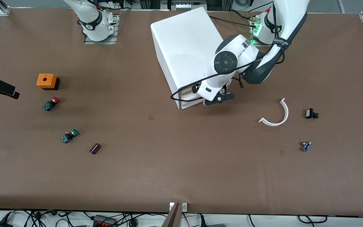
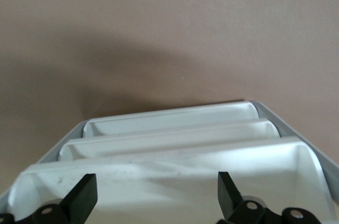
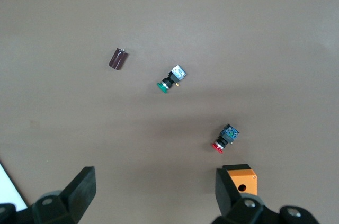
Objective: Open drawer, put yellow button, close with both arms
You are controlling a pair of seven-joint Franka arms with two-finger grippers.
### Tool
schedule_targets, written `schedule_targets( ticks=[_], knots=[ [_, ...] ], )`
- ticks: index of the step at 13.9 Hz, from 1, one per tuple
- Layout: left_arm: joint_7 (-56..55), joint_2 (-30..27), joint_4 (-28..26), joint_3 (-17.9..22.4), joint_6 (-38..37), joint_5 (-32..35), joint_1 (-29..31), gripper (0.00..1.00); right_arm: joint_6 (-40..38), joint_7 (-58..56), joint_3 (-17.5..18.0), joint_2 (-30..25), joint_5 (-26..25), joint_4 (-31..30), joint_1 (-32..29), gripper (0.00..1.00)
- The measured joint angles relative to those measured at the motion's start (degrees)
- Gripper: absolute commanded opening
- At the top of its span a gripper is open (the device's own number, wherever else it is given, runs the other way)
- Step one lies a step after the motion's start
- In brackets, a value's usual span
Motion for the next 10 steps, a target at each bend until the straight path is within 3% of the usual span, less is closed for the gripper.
schedule_targets(
  ticks=[2, 5, 10],
  knots=[
    [3.6, -0.8, 1.9, 0.0, -0.6, 0.0, 3.4, 1.00, 0.0, -0.7, -0.8, 0.0, -0.1, 0.0, 1.0, 1.00],
    [15.5, -1.9, 8.4, 0.2, -9.6, 1.6, 10.5, 1.00, 0.1, -2.2, -1.0, -0.6, -0.4, -0.8, 1.2, 1.00],
    [32.5, -3.2, 17.9, 0.3, -22.2, 6.7, 19.5, 1.00, 4.9, -2.6, -1.0, -6.7, -0.9, -11.3, 1.4, 1.00]
  ],
)
